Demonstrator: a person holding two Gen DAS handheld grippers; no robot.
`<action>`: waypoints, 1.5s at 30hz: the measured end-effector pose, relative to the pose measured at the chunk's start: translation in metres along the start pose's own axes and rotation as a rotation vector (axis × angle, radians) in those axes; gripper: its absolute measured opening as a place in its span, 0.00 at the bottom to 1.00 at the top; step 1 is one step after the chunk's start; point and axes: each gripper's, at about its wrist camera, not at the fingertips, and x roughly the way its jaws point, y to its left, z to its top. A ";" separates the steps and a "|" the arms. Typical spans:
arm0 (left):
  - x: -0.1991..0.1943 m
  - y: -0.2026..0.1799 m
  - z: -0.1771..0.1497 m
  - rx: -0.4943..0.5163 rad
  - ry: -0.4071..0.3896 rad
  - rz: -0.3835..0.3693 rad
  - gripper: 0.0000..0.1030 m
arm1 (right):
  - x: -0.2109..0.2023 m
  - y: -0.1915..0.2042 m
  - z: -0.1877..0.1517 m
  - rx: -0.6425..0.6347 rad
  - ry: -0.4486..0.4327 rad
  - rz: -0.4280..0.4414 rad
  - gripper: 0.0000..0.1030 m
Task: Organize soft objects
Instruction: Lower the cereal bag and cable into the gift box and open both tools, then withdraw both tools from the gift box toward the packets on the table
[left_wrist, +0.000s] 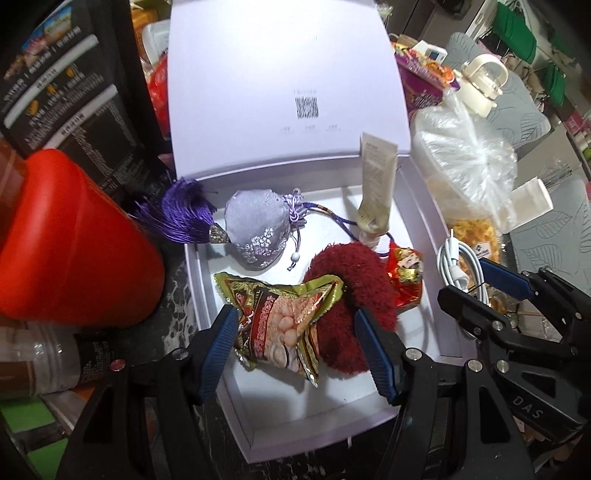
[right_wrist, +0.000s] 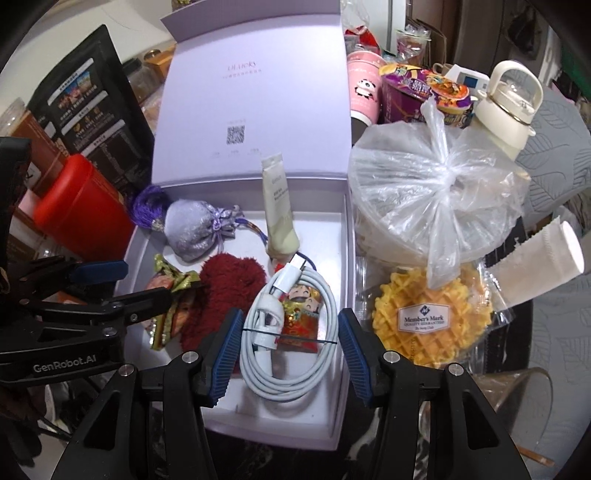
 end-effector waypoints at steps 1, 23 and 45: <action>-0.004 0.000 -0.001 -0.001 -0.006 0.000 0.63 | -0.002 0.001 0.001 0.001 -0.001 -0.001 0.51; -0.100 -0.004 -0.018 -0.003 -0.158 -0.003 0.63 | -0.086 0.014 -0.003 -0.029 -0.135 -0.039 0.63; -0.195 -0.055 -0.090 0.048 -0.348 -0.034 0.63 | -0.192 0.012 -0.084 -0.015 -0.268 -0.077 0.63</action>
